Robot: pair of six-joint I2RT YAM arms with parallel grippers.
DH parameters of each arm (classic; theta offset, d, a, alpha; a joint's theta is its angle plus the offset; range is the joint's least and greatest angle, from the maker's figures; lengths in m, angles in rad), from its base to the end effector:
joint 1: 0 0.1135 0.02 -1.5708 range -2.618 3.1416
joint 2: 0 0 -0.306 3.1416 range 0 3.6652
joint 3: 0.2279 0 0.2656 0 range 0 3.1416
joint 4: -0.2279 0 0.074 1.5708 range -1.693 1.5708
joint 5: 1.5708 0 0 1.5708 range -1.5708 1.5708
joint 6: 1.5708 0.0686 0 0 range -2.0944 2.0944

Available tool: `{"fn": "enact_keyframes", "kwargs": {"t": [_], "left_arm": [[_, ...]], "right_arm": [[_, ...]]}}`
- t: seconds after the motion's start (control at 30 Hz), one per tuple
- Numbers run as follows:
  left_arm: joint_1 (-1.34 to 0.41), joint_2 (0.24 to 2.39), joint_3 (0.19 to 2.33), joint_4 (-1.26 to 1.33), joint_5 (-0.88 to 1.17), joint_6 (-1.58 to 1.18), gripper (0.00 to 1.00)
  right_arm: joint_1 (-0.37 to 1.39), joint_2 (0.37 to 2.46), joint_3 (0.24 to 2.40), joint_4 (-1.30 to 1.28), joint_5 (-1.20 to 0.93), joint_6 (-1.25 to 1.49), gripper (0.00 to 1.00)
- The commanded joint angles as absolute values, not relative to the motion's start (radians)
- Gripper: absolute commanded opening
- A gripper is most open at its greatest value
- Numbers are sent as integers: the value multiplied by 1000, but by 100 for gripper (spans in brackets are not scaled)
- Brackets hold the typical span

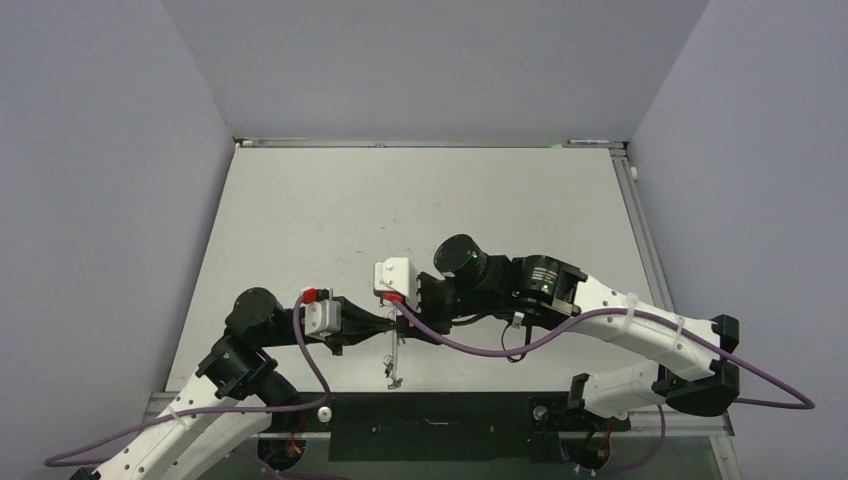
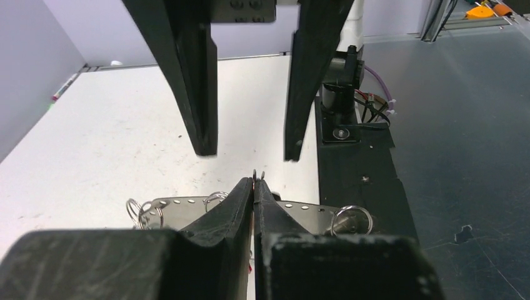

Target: Put the keys on the keyring

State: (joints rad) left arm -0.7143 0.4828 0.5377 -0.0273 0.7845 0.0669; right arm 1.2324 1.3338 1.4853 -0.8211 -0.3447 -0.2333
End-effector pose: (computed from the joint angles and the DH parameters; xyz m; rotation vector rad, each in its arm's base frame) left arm 0.0639 -0.1195 0.3331 1.1839 1.1667 -1.1000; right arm 0.0789 0.2940 0.4233 -1.7199 1.6150 0.9041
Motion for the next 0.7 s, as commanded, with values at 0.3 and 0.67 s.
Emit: {"fn": "enact_keyframes", "kwargs": {"t": [0.3,0.67], "left_arm": [[-636,394,546,141,766,-44,0],[-625,360,505,305,739,-159,0]], "right_arm": [[1236,1027,1214,-258,-284,-164,52],[1212,979,981,36,-387,-119,42]]}}
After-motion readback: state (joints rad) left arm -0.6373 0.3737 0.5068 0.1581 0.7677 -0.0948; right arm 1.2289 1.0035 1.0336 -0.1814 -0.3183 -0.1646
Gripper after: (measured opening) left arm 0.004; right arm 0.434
